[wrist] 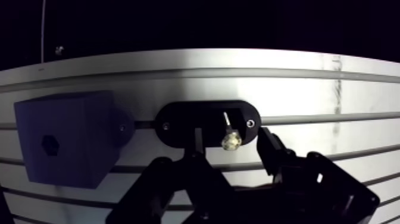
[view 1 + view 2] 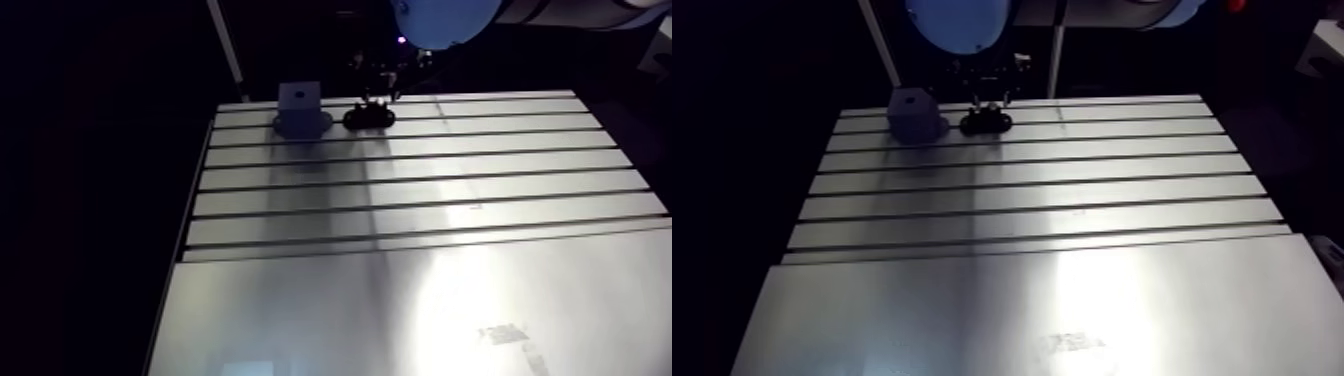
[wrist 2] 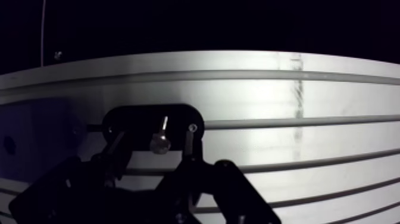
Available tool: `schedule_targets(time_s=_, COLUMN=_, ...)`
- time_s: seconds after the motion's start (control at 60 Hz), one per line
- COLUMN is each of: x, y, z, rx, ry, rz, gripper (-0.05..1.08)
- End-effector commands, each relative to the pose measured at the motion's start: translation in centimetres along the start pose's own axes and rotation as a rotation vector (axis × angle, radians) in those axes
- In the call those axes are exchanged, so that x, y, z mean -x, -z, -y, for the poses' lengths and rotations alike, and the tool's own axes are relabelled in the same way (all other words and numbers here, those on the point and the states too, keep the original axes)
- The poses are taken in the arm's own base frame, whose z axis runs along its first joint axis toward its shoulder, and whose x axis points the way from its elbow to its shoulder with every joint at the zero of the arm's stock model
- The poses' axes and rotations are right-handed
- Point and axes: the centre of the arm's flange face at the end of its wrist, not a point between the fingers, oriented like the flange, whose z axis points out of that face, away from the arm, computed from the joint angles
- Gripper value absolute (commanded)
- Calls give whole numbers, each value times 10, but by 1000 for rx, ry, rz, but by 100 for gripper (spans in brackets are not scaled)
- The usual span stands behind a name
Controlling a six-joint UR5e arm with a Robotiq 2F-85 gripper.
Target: Pick up the M10 bolt and insert it into the hex recess until seated.
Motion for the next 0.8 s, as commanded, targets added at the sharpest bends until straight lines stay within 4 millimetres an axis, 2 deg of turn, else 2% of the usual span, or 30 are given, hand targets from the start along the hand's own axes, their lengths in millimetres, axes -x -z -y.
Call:
schedule_targets(time_s=0.017, x=1, y=-1, z=0, rx=0, ry=0, rz=2, gripper=47)
schedule_targets(time_s=0.283, x=1, y=-2, z=-1, rx=0, ry=-1, rz=3, gripper=51)
schedule_targets(time_s=0.367, x=1, y=-9, z=-2, rx=0, ry=-3, rz=15, gripper=52)
schedule_targets(time_s=0.8, x=2, y=-9, z=-1, rx=-2, ry=-2, rz=15, gripper=54)
